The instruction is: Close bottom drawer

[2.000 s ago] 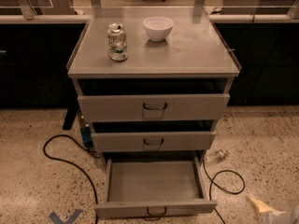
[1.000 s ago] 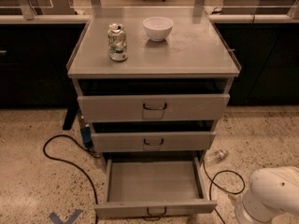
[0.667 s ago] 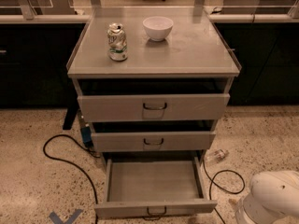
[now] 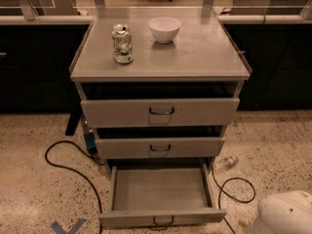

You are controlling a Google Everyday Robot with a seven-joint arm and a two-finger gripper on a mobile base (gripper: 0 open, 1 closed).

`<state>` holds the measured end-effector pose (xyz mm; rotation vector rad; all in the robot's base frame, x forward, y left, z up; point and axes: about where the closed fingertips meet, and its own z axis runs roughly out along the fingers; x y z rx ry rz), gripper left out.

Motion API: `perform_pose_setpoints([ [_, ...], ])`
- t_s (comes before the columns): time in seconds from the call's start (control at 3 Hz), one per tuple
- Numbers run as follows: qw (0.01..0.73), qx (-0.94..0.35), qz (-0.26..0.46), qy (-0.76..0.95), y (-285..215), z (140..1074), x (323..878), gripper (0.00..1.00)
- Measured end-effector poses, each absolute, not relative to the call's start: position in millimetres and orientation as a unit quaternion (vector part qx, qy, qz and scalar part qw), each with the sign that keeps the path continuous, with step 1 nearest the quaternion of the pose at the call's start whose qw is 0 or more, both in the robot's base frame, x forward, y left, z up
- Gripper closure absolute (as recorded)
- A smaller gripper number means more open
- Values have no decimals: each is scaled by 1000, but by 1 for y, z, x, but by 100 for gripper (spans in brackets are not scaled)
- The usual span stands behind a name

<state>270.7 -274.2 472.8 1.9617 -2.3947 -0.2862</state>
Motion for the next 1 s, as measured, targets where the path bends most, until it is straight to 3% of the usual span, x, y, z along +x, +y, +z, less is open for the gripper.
perform_pose_setpoints([
  [0.67, 110, 574, -117, -803, -326, 357, 225, 0],
  [1.0, 131, 559, -145, -806, -324, 330, 200, 0],
])
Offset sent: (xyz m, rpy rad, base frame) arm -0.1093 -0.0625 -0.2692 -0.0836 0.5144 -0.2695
